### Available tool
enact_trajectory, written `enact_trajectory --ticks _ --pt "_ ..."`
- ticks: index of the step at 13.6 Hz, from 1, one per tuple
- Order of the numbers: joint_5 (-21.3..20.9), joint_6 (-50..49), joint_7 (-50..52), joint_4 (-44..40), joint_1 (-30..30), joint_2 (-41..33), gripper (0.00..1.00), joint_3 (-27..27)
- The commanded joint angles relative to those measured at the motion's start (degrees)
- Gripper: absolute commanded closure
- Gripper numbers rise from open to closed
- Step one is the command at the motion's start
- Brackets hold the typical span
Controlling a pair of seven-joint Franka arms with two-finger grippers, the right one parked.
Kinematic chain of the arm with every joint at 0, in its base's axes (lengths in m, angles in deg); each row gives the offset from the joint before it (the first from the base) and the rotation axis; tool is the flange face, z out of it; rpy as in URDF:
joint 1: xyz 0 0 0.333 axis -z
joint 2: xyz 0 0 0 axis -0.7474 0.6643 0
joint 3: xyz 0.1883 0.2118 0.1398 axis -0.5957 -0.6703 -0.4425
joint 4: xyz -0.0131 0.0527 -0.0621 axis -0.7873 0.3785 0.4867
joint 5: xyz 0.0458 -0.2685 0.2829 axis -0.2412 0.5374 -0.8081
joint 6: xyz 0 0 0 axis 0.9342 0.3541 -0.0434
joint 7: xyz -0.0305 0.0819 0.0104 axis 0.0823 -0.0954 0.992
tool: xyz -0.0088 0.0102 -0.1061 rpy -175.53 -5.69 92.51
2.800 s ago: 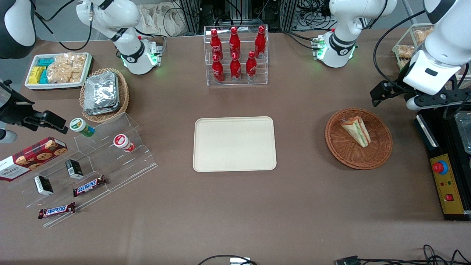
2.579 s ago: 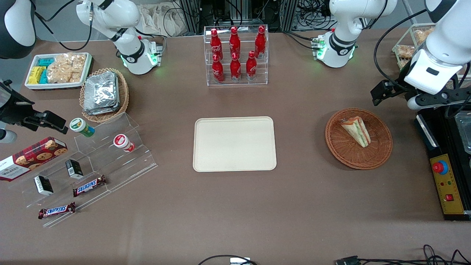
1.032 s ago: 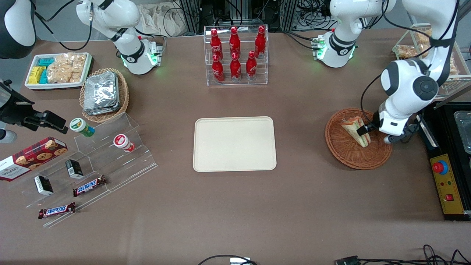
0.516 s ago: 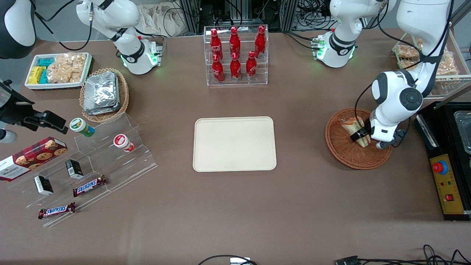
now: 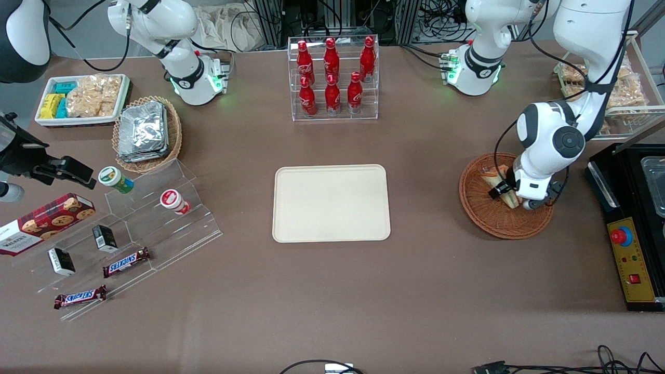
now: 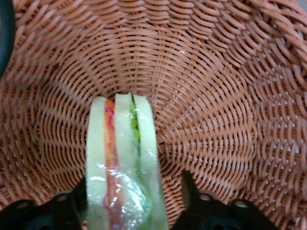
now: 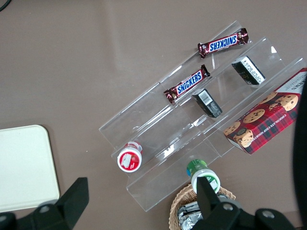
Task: Place sandwich from basket to tray
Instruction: 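Lower the left gripper and close it on the wrapped sandwich, then lift the sandwich out of the basket with the left gripper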
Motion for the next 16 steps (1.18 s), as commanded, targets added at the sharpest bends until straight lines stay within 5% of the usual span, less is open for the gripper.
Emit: enact_trajectory --ticks 1,5,9,16 --pt "0.8 1.0 0.7 1.5 0.5 -1.3 0.90 0.0" --pt "0.7 -4.1 0.5 1.0 0.6 -5.2 0.90 0.0" --pt "0.6 -20.0 -0.5 -2.6 1.3 -16.4 0.89 0.6" --pt "0.8 -54.5 -4.9 -32.0 3.3 -18.1 0.89 2.9"
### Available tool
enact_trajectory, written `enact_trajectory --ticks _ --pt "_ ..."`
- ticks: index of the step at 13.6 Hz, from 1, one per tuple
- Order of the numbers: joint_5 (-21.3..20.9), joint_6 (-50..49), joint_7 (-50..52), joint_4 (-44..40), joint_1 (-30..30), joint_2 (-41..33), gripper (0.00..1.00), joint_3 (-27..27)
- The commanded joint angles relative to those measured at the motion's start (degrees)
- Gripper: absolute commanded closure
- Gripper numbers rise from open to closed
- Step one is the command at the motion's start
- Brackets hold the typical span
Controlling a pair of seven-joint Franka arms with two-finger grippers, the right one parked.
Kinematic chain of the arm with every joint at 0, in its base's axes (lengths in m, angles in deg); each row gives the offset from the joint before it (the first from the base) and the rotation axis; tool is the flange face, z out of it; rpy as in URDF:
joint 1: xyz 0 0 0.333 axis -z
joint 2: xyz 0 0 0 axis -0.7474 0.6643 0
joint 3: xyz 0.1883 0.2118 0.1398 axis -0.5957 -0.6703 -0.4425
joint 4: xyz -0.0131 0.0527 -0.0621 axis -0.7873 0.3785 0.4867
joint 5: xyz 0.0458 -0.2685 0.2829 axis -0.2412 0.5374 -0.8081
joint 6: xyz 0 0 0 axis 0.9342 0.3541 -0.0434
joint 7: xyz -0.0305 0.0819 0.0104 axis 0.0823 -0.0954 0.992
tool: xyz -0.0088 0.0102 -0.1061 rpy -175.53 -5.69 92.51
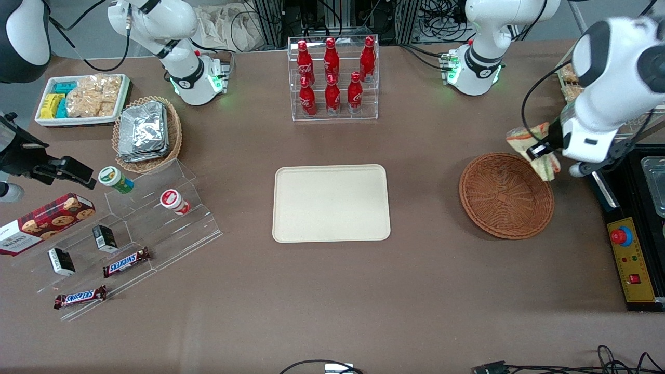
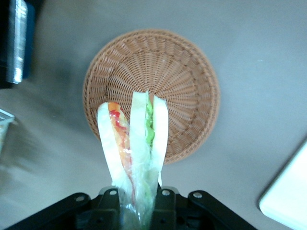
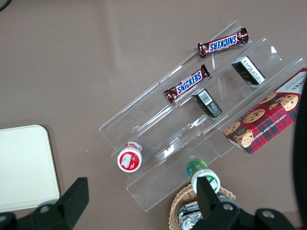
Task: Place sandwich from basket to tray
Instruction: 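Lift the sandwich out of the basket with the left gripper, then carry the sandwich with the left gripper over the cream tray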
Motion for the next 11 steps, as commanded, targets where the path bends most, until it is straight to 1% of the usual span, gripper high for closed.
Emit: enact_trajectory --ticks 1,2,3,5,6,8,9,11 --pt "0.7 -8.0 -3.2 -10.5 0.7 3.6 0.89 3.1" --pt "0.7 -9.4 -3.3 -13.1 0.7 4.5 0.88 4.6" --pt "0.7 -10.2 -3.4 -15.4 0.8 5.8 0.84 6.9" --pt "0.7 -11.8 -1.8 -21.3 0.7 9.7 0.83 15.2" --pt "0.6 -12.0 0.7 -24.5 0.7 12.3 0.83 19.4" --pt "-0.4 -11.4 8.8 -30.2 1.0 18.8 0.83 27.5" --pt "-1.8 -11.2 12.0 -32.6 1.2 22.5 0.83 30.6" --pt "-7.2 -10.5 19.0 -36.0 2.5 28.5 0.83 35.7"
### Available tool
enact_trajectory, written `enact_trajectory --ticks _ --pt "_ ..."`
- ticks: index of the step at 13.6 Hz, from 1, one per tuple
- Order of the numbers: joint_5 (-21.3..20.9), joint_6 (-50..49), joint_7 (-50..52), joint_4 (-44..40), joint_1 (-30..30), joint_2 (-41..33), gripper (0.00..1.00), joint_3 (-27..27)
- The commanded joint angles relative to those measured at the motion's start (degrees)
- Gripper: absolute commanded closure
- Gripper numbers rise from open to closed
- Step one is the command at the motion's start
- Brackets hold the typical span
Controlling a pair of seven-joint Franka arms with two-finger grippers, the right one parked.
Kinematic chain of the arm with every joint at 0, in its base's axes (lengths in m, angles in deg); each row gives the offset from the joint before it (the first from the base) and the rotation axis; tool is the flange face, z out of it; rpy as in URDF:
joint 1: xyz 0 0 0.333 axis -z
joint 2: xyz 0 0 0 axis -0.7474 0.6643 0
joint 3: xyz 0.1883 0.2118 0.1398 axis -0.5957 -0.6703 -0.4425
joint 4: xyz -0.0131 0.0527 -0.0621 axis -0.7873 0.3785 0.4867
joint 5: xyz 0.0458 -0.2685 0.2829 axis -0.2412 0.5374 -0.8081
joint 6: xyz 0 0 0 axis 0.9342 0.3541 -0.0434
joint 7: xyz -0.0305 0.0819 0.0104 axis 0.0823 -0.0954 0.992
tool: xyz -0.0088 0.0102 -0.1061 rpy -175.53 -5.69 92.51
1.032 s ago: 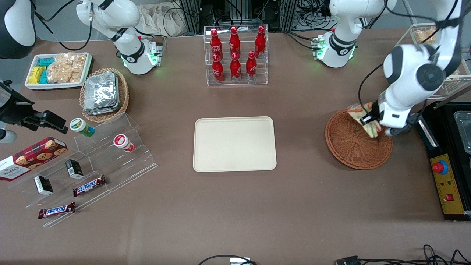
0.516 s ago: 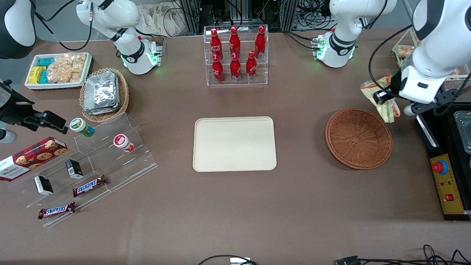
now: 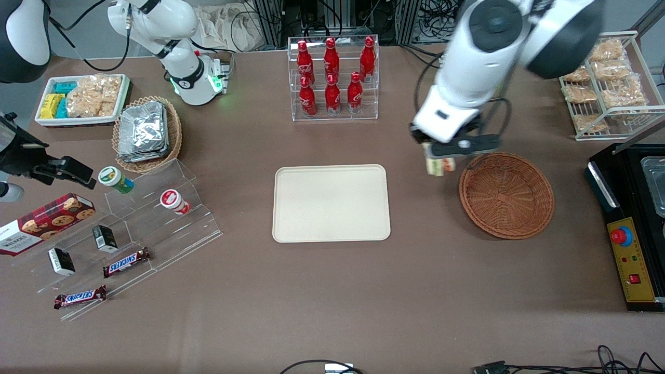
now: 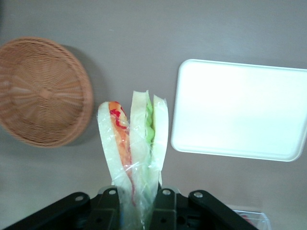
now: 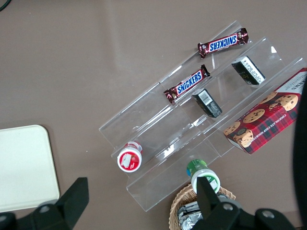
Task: Place sandwich from basket to tray
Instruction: 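Carry the sandwich with the left gripper over the cream tray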
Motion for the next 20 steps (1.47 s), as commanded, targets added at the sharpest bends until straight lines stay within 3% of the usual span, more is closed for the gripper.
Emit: enact_trajectory --ticks 1,4,8,11,13,17,20 --pt "-6.2 -0.5 7.9 -7.5 0.7 10.5 0.82 5.8" --pt "-8.6 5.3 8.8 -5.2 1.3 14.3 0.82 7.6" --pt "-15.6 16.7 9.4 2.6 1.8 20.5 0.82 7.5" --pt "-21.1 21.8 12.4 3.6 1.9 27.3 0.84 7.5" --pt "-22.5 24.7 13.2 4.1 2.0 30.6 0.83 7.4" --pt "-27.1 34.4 13.4 11.0 1.9 31.5 0.83 6.9" --pt "-27.5 36.7 13.3 12.1 2.0 32.1 0.82 5.8"
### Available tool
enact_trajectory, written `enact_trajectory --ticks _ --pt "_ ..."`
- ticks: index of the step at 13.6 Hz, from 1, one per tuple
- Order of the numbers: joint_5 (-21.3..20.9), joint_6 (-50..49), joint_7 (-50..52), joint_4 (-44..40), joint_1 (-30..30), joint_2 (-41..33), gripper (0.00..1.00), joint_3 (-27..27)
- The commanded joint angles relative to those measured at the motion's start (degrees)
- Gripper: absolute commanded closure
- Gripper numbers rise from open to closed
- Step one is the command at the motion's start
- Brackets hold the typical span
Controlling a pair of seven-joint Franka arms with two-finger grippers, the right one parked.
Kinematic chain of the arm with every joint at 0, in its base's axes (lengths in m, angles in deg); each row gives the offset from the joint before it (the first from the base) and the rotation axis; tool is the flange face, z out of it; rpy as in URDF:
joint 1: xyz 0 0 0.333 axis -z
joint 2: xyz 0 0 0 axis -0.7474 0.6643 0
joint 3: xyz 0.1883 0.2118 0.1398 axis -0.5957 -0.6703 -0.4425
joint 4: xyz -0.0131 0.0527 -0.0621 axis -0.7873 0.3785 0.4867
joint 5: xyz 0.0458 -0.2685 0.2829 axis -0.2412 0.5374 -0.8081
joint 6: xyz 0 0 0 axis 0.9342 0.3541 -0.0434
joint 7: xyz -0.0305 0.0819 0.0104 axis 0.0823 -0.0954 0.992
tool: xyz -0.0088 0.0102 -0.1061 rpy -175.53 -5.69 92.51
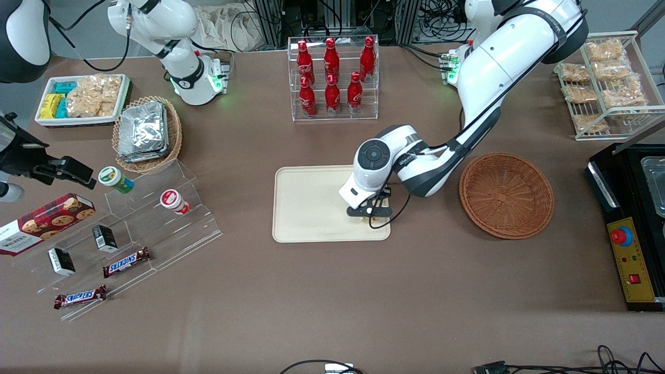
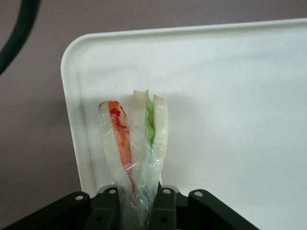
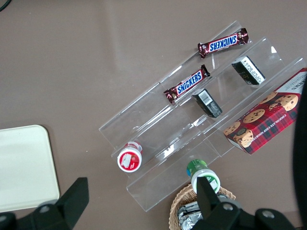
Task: Place sandwich from basket to tray
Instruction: 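Carry the sandwich with the left gripper over the cream tray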
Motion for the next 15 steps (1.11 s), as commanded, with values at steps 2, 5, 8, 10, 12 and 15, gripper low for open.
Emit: enact_trajectory --ticks 2,5,8,10,12,15 --pt "-1.2 1.4 1.1 0.8 0.0 -0.2 0.44 -0.4" --pt "-1.2 0.7 1.1 0.7 -0.4 -0.4 0.00 -0.4" --pt "-0.2 -3.0 4.9 0.4 -0.6 -4.6 0.00 0.1" --pt "0.3 -7.2 6.1 -0.2 -0.7 -9.6 0.00 0.3" --pt "5.3 -11.5 5.0 -1.9 -1.4 -15.2 0.00 0.2" --pt "12.0 -23.6 -2.5 -7.8 -1.1 -21.3 0.01 -4.2"
